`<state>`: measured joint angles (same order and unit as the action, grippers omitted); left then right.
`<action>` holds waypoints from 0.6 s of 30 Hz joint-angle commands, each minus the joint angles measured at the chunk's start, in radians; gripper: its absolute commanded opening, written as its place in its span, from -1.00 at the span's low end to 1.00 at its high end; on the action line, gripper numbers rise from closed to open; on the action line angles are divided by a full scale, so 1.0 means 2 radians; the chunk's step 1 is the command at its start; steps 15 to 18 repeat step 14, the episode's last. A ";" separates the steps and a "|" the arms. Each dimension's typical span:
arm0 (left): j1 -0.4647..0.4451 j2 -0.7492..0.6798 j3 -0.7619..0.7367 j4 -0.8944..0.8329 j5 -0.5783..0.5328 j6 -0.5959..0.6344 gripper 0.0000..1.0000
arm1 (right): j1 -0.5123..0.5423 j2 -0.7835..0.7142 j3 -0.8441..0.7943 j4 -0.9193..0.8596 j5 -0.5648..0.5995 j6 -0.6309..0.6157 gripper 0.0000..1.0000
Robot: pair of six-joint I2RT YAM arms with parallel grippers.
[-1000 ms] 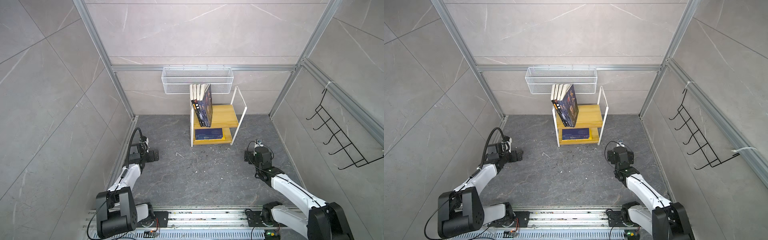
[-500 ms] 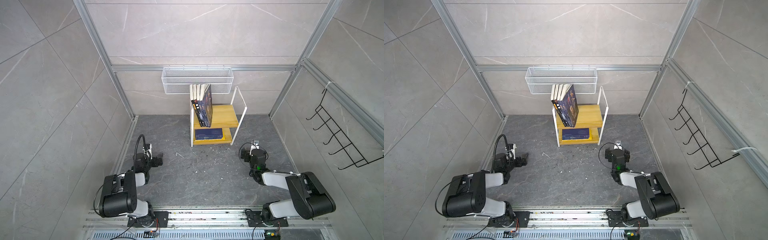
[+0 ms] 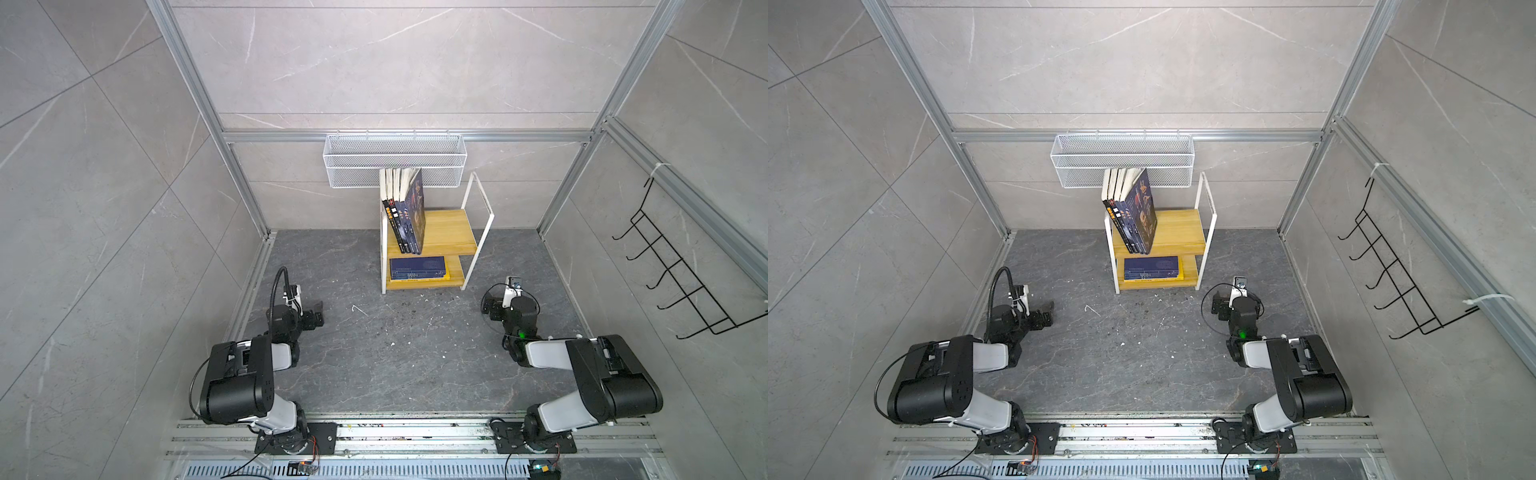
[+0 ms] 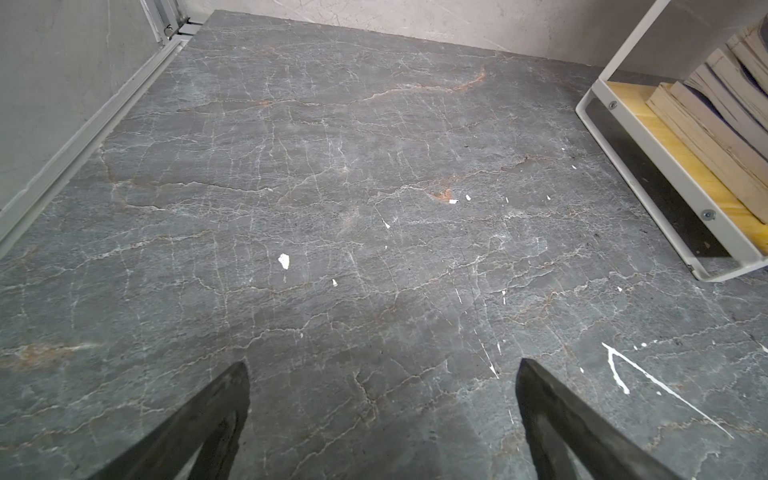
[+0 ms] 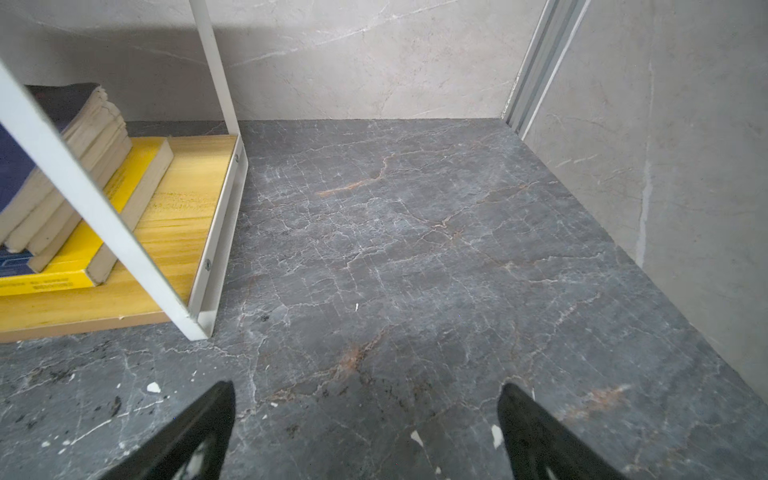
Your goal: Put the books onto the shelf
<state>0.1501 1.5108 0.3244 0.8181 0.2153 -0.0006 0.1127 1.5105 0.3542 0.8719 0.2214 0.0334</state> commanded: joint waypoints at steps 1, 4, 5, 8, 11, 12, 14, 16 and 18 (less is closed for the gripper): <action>-0.003 -0.003 0.009 0.036 -0.002 -0.004 1.00 | 0.000 0.001 -0.005 0.013 -0.009 -0.002 0.99; -0.003 -0.003 0.009 0.036 -0.001 -0.004 1.00 | 0.001 0.001 -0.005 0.014 -0.009 -0.002 0.99; -0.003 -0.003 0.009 0.036 -0.002 -0.004 1.00 | -0.001 0.001 -0.005 0.014 -0.009 -0.002 0.99; -0.003 -0.003 0.009 0.036 -0.002 -0.004 1.00 | 0.000 0.001 -0.004 0.012 -0.009 -0.001 0.99; -0.003 -0.003 0.008 0.036 -0.001 -0.004 1.00 | 0.000 0.001 -0.004 0.012 -0.008 -0.001 0.99; -0.003 -0.002 0.009 0.037 -0.002 -0.004 1.00 | -0.001 0.001 -0.004 0.012 -0.008 -0.001 0.98; -0.003 -0.002 0.009 0.038 -0.002 -0.004 1.00 | 0.000 0.001 -0.004 0.012 -0.009 -0.002 0.99; -0.003 -0.002 0.009 0.038 -0.002 -0.004 1.00 | 0.000 0.001 -0.004 0.012 -0.009 -0.002 0.99; -0.003 -0.002 0.009 0.038 -0.002 -0.004 1.00 | 0.000 0.001 -0.004 0.012 -0.009 -0.002 0.99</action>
